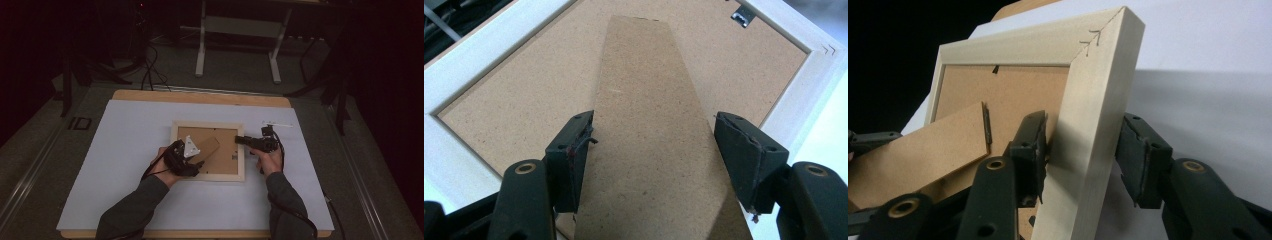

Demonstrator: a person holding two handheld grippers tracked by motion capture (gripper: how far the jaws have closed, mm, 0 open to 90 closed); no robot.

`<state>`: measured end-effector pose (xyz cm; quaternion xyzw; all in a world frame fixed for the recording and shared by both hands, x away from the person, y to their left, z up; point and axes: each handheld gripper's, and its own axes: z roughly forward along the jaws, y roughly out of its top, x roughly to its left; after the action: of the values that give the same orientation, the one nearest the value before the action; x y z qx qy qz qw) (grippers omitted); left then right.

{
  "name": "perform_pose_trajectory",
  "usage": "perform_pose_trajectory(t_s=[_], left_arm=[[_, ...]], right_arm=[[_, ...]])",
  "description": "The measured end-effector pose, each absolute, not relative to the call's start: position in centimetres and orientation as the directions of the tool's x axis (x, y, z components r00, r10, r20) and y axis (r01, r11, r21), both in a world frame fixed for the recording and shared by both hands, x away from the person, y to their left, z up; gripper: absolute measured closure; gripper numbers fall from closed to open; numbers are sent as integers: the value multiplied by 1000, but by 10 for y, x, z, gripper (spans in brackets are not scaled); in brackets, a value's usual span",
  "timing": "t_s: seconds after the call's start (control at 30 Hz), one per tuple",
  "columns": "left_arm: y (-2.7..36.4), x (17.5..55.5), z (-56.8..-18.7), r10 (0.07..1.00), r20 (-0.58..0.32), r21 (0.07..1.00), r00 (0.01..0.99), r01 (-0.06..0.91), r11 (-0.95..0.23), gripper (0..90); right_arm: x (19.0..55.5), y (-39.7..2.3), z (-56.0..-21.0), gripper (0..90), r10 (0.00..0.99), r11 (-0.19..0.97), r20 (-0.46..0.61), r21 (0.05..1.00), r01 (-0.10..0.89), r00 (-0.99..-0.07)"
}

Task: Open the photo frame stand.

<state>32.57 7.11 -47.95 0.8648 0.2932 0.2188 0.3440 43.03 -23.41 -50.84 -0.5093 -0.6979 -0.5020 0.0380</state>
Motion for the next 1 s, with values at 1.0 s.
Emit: perform_pose_trajectory(t_s=[1.0], left_arm=[[88,336,-480,701,-71,758,709,496,-425,378]], right_arm=[[424,-234,-506,597,662,-79,572,695,714,-484]])
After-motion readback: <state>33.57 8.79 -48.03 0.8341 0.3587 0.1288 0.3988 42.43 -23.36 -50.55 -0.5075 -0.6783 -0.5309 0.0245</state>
